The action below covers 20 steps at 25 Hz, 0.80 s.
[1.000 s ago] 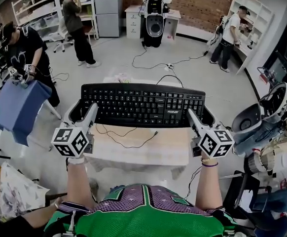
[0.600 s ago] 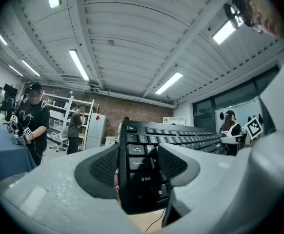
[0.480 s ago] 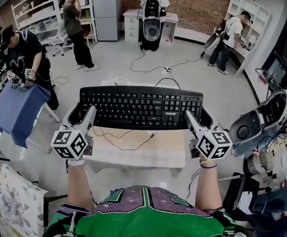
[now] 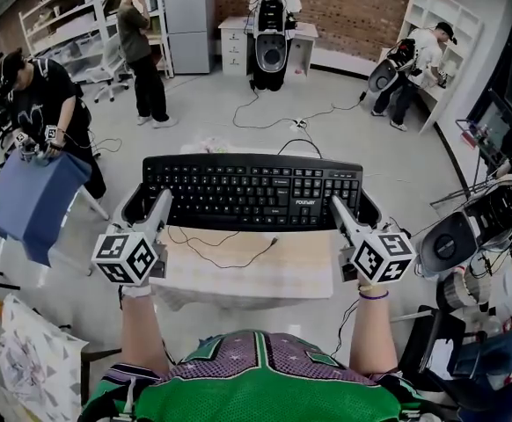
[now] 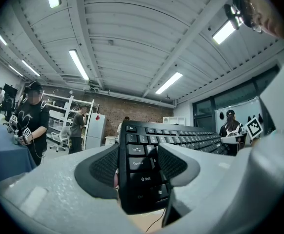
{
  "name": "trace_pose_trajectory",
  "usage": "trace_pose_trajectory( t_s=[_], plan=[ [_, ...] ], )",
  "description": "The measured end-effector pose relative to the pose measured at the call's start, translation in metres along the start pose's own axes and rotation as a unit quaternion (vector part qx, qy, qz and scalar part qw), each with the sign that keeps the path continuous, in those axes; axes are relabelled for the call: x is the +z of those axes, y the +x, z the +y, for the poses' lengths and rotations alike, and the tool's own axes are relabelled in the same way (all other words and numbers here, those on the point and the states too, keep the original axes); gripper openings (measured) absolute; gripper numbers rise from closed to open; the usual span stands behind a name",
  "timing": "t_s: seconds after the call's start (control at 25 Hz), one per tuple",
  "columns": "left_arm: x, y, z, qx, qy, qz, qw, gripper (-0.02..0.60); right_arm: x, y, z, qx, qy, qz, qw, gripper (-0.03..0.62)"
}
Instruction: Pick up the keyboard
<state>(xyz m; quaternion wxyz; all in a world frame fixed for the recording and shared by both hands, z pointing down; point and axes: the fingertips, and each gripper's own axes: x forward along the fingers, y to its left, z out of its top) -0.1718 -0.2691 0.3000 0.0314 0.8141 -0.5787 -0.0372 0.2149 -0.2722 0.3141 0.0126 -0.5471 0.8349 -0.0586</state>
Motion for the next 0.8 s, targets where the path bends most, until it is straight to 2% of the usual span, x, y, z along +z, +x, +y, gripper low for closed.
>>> trace_pose_trajectory(
  t_s=[0.8],
  plan=[
    [0.0042, -0.0060, 0.0054, -0.006, -0.005, -0.001, 1.0000, 0.250, 0.0041, -0.0038, 0.0099, -0.003, 0.000, 0.002, 1.000, 0.262]
  ],
)
